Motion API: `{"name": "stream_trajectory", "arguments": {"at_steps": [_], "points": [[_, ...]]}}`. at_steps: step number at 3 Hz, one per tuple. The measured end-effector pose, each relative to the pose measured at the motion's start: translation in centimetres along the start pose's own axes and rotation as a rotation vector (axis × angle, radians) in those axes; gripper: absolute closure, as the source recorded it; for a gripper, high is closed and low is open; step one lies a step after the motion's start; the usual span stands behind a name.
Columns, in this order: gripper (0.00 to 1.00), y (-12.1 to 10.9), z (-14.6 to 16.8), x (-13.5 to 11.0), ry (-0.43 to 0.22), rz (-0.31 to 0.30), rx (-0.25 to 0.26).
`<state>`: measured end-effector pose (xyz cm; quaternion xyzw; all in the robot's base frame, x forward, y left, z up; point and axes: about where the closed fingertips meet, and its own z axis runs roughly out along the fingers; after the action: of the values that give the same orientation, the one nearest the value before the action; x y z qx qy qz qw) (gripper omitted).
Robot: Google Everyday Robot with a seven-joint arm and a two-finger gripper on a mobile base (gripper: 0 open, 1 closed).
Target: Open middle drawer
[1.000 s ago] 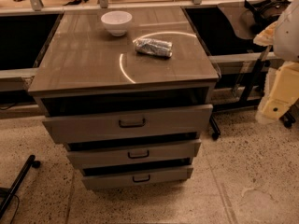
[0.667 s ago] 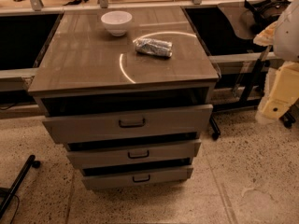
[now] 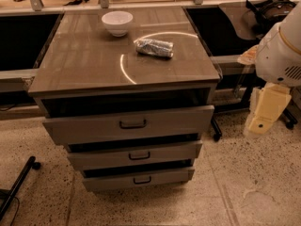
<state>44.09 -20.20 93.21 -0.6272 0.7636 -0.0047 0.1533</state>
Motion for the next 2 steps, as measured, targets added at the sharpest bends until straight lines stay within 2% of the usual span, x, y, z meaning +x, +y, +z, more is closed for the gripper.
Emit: {"name": "stream_trajectory", "arguments": {"at_steps": [1,2], "points": [[0.00,0.0,0.0,0.0,0.000,-0.001,0.001],[0.00,0.2,3.8,0.0,0.018,-0.044,-0.031]]}}
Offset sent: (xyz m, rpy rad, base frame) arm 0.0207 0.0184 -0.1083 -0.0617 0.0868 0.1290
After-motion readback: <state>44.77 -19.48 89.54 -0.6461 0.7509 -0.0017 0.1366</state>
